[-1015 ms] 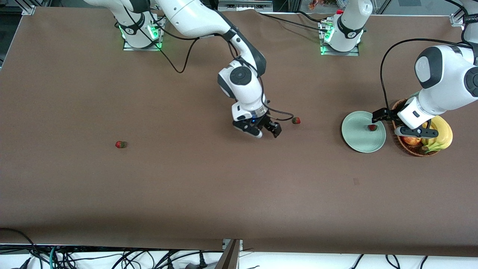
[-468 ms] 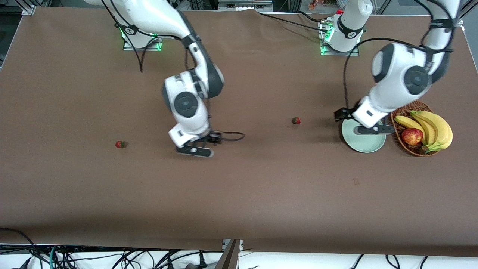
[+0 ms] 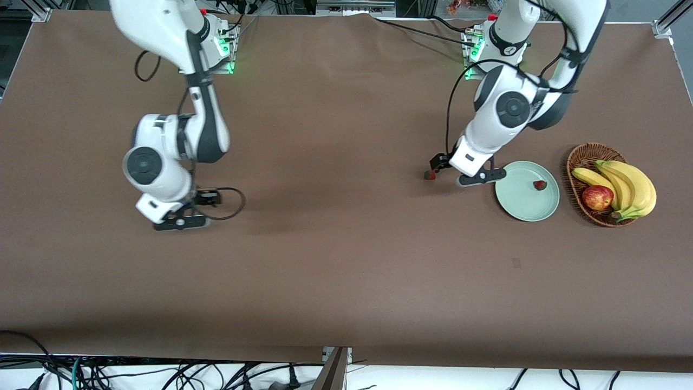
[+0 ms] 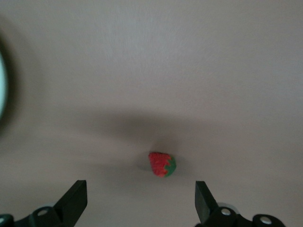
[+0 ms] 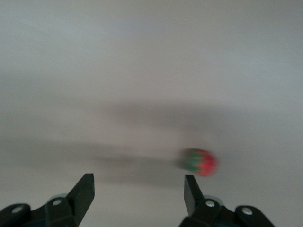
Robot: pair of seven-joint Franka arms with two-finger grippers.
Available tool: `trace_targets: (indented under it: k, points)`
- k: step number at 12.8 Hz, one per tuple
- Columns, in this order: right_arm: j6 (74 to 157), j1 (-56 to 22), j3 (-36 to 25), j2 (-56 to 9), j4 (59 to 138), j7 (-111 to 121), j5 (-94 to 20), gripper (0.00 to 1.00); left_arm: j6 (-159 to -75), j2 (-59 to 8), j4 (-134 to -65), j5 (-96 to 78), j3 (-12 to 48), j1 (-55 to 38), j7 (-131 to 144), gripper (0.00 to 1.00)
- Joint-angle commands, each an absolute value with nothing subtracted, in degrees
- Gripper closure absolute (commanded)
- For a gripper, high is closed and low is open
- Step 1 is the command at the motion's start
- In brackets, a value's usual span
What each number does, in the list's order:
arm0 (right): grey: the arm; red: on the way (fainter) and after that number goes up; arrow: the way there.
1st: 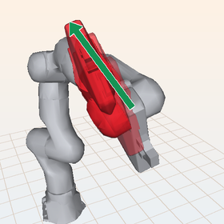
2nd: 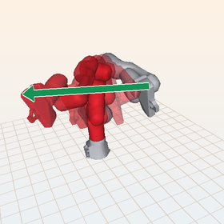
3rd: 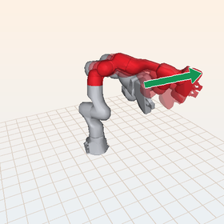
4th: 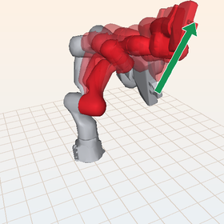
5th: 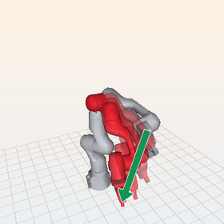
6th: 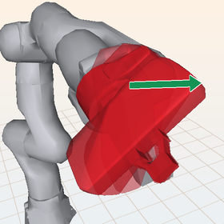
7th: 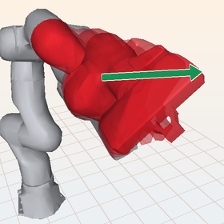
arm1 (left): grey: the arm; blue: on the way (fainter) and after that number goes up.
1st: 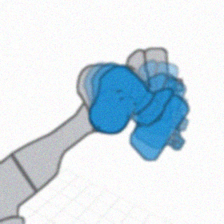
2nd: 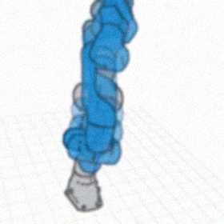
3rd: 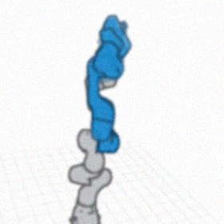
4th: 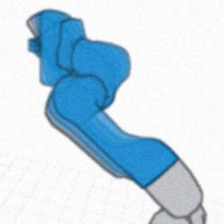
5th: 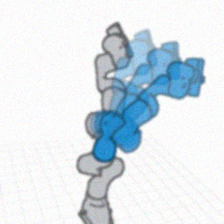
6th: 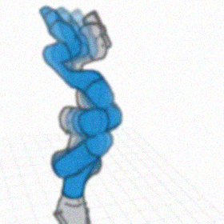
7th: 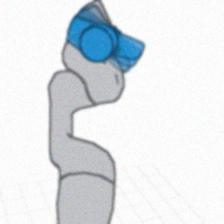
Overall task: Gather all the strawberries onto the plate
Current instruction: 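Grasp the mid-table strawberry with the left gripper while the right gripper reaches, then carry the strawberry over the plate while the right gripper grasps the last strawberry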
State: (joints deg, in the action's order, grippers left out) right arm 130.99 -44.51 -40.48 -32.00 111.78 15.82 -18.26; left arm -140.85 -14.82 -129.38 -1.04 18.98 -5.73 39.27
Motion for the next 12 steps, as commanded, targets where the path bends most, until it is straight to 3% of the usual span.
trace_targets:
  k: [1,4,8,9,11,12]
  points:
    - [132.71,-37.55,-39.29,-32.94,113.64,30.71,-25.88,0.15,-146.23,-22.13,-128.41,6.39,18.98,-6.77,49.89,0.00]
    - [134.21,-36.65,-39.20,-36.29,113.55,38.40,-35.67,0.16,-148.53,-24.61,-128.32,7.56,18.98,-6.86,52.21,0.00]
    - [136.66,-36.91,-38.41,-37.44,113.55,38.32,-36.12,0.20,-148.54,-24.96,-128.32,7.56,19.86,-7.03,53.52,0.00]
    - [136.84,-36.57,-37.80,-37.44,113.55,38.32,-36.12,0.24,-148.54,-25.05,-128.32,7.56,19.86,-7.12,53.61,0.04]
    - [136.93,-36.48,-37.71,-37.44,113.64,38.58,-36.12,0.36,-148.45,-25.22,-128.32,7.56,19.95,-7.29,55.18,0.23]
    - [136.93,-36.39,-37.79,-37.44,113.64,38.93,-36.12,0.37,-148.45,-25.31,-128.32,7.56,20.47,-7.21,55.54,0.32]
